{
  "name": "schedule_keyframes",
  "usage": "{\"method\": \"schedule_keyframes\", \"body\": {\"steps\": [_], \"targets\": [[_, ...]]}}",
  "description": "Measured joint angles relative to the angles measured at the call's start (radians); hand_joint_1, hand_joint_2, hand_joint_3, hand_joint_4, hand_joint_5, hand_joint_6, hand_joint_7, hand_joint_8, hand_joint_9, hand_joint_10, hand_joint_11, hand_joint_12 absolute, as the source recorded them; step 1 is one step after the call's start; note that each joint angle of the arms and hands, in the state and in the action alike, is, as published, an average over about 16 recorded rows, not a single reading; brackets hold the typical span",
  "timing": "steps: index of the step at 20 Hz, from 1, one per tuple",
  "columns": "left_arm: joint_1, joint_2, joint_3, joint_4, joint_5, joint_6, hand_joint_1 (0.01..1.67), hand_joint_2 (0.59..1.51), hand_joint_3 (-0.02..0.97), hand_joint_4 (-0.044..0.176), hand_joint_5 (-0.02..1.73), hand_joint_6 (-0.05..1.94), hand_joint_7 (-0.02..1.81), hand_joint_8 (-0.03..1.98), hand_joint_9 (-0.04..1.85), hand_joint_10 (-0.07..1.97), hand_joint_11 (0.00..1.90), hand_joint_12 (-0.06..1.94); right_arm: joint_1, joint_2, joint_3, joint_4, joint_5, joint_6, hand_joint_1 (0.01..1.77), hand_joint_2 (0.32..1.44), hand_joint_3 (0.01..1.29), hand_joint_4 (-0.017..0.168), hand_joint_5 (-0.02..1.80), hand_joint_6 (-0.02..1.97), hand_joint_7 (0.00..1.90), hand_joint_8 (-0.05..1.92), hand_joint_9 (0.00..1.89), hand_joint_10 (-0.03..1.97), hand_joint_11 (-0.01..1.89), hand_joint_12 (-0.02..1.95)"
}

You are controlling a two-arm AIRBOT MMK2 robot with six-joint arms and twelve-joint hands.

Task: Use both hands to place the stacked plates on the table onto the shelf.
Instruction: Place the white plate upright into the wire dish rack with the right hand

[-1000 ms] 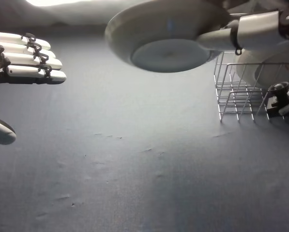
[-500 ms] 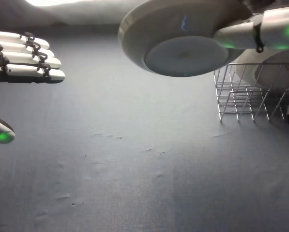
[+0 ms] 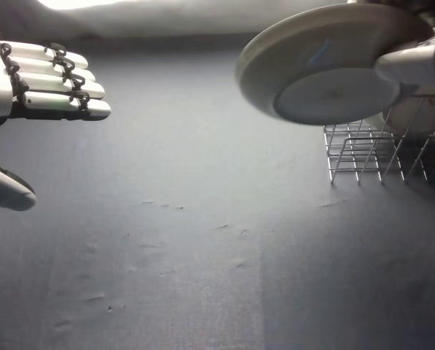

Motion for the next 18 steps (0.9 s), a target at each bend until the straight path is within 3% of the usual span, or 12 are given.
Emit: {"method": "schedule_keyframes", "body": {"steps": [18], "targets": [[0.025, -0.022, -0.006, 0.004, -0.004, -0.004, 0.01, 1.103, 0.018, 0.002, 0.02, 0.01, 0.01, -0.01, 0.02, 0.01, 0.01, 0.01, -0.153, 0.063, 0.089, -0.002, 0.064, -0.003, 1.44, 1.08, 0.01, -0.006, 0.70, 1.14, 0.93, 1.01, 0.85, 1.29, 0.78, 1.49]]}}
